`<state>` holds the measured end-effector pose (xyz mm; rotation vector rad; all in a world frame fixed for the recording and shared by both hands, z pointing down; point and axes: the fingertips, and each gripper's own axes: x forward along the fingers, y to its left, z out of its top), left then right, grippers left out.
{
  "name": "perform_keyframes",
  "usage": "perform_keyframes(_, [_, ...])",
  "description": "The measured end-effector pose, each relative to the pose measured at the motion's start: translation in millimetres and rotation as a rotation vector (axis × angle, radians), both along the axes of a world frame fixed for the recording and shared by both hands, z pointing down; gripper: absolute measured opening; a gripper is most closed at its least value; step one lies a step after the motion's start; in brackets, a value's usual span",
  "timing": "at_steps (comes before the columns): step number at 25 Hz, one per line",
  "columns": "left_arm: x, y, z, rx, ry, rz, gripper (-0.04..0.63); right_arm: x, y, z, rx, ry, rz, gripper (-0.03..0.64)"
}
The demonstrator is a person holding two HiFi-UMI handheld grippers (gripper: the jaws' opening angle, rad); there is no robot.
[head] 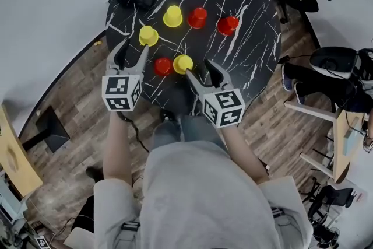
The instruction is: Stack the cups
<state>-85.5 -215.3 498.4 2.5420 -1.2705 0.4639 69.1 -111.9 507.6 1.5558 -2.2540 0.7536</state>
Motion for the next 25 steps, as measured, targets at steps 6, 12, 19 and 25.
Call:
perform_keyframes(6, [16, -30, 52, -0.099, -0.051, -0.008, 0.294, 11, 2, 1, -0.016, 0.001, 0.016, 0.258])
perform_keyframes(12, [17, -41, 85, -0.163, -0.117, -0.05, 0.258, 19, -1, -1, -0.014, 0.003, 0.028, 0.256])
perform_keyframes(19, [-1, -30, 61, -0.106, -0.136, -0.069, 0.215, 17, -8, -8, 0.01, -0.018, 0.027, 0.25])
perform_keyframes(25, [-26, 3, 45, -0.079, -0.144, -0.096, 0.215, 6, -17, -10, 0.038, -0.019, 0.027, 0.193])
